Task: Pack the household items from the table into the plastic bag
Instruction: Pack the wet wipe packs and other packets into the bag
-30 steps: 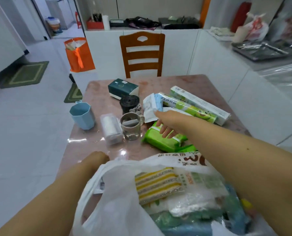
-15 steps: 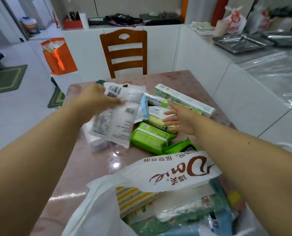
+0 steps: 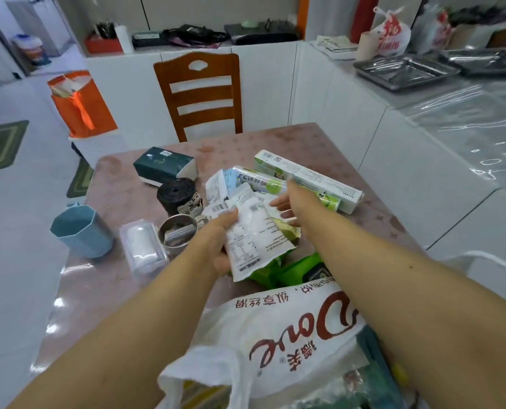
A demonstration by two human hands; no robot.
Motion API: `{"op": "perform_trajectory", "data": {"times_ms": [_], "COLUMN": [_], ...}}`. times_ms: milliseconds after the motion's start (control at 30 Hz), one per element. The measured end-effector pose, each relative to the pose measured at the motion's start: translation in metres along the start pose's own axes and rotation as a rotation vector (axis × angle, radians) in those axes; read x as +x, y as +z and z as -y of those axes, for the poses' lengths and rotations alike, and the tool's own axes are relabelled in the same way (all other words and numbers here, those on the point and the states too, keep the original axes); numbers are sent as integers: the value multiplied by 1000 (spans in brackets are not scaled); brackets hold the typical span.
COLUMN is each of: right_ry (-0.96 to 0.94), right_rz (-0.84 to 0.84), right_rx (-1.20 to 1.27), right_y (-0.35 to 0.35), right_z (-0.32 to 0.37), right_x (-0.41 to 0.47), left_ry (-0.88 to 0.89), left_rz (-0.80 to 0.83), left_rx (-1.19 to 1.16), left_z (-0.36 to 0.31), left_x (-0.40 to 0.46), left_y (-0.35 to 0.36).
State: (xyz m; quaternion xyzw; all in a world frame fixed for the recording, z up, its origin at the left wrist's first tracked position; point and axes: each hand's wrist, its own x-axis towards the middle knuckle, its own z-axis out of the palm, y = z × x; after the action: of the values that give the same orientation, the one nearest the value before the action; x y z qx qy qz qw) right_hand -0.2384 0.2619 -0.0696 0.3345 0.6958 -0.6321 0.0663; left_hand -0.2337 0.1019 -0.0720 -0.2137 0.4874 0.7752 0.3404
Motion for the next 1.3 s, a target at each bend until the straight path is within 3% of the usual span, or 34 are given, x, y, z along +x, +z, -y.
{"op": "perform_trajectory", "data": {"times_ms": [100, 233, 333, 400, 567, 633, 733, 833, 900, 1067, 1133, 1200, 1300], "right_ry": [56, 186, 218, 196, 220, 183, 229, 417, 456, 28, -136, -266, -288], "right_rz": [-136, -111, -48, 54, 350, 380, 328, 391, 297, -108, -173, -189, -49], "right_rx": [-195, -434, -320, -381, -876, -978, -843, -677, -571, -299, -123, 50, 238], "right_y": [-18, -23, -18, -18, -44, -48, -51, -72, -78, -96, -107, -110, -86], "right_z": [-7, -28, -33, -35, -55, -46, -37, -54, -67, -33, 4, 44, 80], "right_x": [26, 32, 31, 25, 41, 18, -8, -7, 2, 2, -3, -19, -43], "left_ry": [-40, -61, -83, -97, -77, -60, -45, -27, -14, 41, 77, 98, 131], "left_rz": [-21, -58, -77, -83, -69, -61, -41, -15, -14, -26, 1, 46, 177], "left_rx": [-2, 15, 21, 9, -1, -4, -15, -35, -46, -43, -16, -1, 10], "left_z": [7, 12, 18, 21, 24, 24, 23, 22, 21, 16, 13, 8, -7], "left_x": [12, 25, 32, 35, 33, 31, 28, 22, 20, 12, 8, 1, -12], "left_y": [-8, -12, -12, -11, -6, -6, -7, -6, -6, -4, -1, 5, 19]}}
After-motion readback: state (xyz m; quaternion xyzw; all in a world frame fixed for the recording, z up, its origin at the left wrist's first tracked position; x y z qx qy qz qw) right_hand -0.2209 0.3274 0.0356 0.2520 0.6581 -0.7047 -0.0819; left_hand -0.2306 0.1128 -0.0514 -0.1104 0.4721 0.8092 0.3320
